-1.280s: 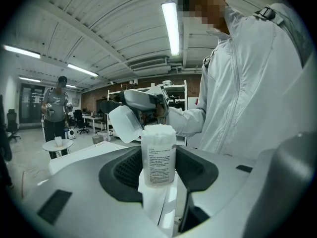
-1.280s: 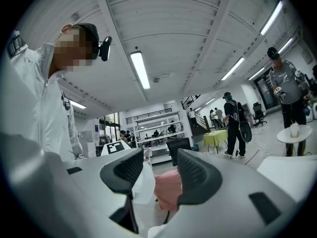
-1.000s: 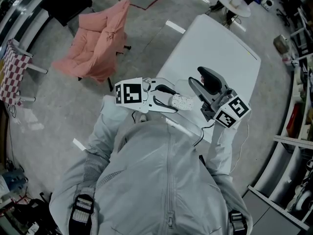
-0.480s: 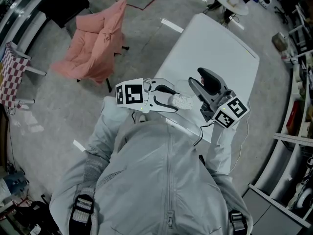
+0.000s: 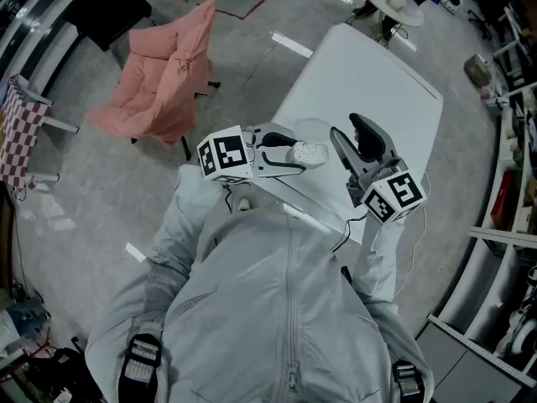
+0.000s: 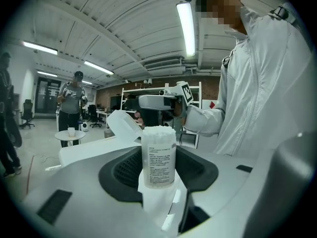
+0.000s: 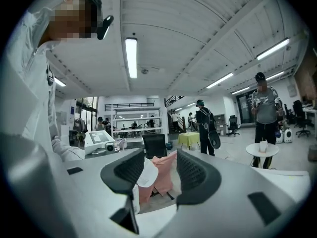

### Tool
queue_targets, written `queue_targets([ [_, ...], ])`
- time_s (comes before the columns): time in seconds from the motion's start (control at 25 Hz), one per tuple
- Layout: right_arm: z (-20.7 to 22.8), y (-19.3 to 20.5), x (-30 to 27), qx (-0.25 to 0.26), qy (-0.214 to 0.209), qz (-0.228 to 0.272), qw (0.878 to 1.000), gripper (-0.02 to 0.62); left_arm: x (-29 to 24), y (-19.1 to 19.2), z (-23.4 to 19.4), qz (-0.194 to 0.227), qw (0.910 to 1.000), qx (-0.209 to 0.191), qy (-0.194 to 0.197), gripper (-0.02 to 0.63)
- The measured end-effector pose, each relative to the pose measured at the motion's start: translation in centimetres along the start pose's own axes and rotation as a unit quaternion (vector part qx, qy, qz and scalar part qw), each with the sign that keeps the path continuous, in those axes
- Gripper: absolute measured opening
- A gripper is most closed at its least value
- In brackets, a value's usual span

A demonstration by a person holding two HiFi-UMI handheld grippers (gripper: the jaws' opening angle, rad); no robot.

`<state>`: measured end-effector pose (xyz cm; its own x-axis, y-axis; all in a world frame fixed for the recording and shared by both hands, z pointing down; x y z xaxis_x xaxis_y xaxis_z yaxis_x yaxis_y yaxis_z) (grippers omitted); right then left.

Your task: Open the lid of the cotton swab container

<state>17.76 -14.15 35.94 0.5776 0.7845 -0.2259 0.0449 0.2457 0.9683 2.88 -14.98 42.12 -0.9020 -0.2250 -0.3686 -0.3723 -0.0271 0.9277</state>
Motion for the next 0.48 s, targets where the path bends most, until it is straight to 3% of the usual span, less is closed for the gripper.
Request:
queue_targets([
  [0.2, 0.4, 0.7, 0.3, 0.023, 0.066, -0.030, 0.997, 0.218, -0.3, 0.9, -0.8, -0.010, 0.9994, 0.019, -0.028, 0.209],
  [0.48, 0.5, 1.5, 1.4, 0.017, 0.123, -0.044, 0.991, 0.141, -0.1, 1.7, -2.0, -0.038, 0.9946, 0.031, -0.091, 0.208],
])
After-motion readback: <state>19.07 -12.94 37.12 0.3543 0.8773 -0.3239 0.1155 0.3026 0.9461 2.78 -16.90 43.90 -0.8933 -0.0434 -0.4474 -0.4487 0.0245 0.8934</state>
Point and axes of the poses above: the fingertips, and each gripper's own axes: x backward along the fingers, z to its right, y out of its underside, the point moved 6 cm from there along x, backward along the fingers, and after that the axes turned 7 degrees about -z, right-handed, at the moved point
